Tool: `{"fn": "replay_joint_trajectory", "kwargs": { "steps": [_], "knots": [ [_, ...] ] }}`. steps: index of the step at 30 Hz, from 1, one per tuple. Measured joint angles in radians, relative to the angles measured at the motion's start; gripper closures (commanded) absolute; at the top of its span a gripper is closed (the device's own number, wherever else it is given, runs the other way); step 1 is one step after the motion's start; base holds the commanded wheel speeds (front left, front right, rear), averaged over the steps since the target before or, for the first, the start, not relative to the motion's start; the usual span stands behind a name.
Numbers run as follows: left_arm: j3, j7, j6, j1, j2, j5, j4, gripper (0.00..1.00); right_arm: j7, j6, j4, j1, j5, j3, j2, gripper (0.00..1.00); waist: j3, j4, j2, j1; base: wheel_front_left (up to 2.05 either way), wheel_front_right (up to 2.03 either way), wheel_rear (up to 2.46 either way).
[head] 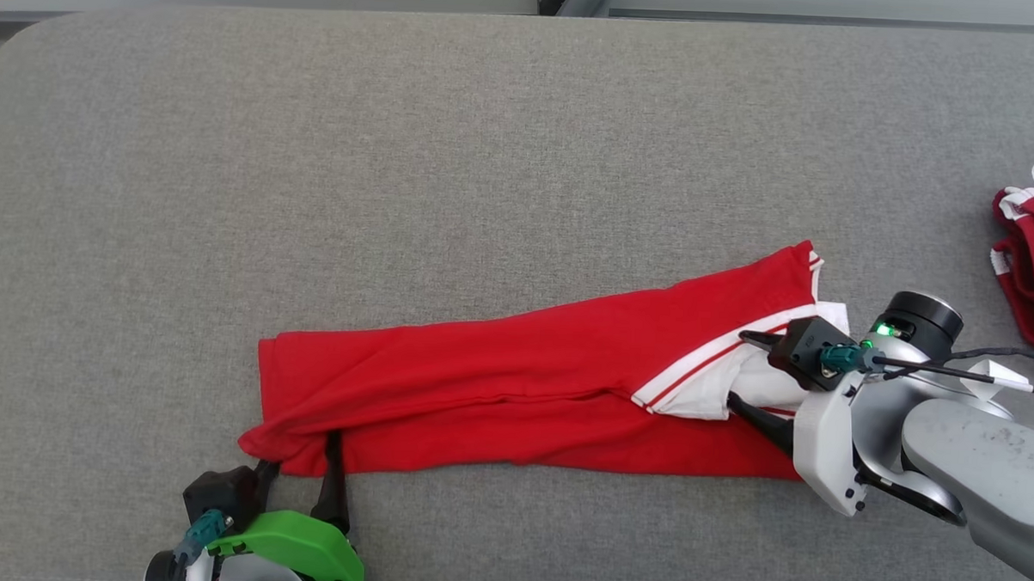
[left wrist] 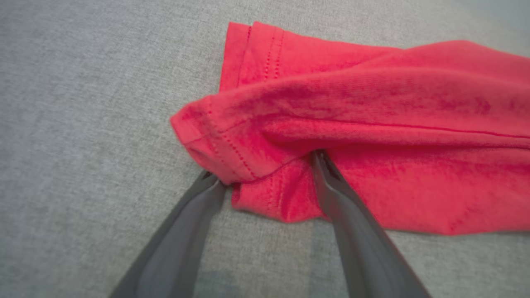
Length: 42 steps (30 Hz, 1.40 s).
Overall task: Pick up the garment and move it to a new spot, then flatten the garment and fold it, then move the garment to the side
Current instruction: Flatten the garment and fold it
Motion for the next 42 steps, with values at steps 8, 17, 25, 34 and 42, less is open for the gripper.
{"fn": "replay_joint_trajectory", "kwargs": {
  "steps": [8,17,25,34,42],
  "knots": [
    [-0.010,0.000,0.002,-0.007,-0.002,-0.011,-0.004,0.00,0.018,0.000,-0.016,0.014,0.002,0.005,0.001,1.00,0.011,0.018,0.0000,0.0000,0.00,0.00,0.00],
    [0.022,0.002,0.002,0.018,-0.001,-0.006,0.000,0.00,-0.109,0.000,0.038,0.080,0.035,-0.057,0.028,1.00,-0.028,-0.025,0.0000,0.0000,0.00,0.00,0.00],
    [0.044,0.002,-0.007,0.030,0.003,0.011,0.004,0.00,-0.204,0.000,0.126,0.260,-0.045,-0.216,0.163,0.61,-0.060,-0.096,0.0000,0.0000,0.00,0.00,0.00],
    [0.066,0.003,-0.006,0.047,0.002,0.025,0.012,0.00,-0.266,0.000,0.115,0.465,-0.105,-0.413,0.272,0.00,-0.082,-0.144,0.0000,0.0001,0.00,0.00,0.00],
    [0.095,0.006,0.004,0.088,-0.001,0.054,-0.002,0.00,-0.272,0.000,0.000,0.624,-0.114,-0.616,0.275,0.00,-0.133,-0.177,-0.0001,0.0001,0.00,0.00,0.00]
  ]
}}
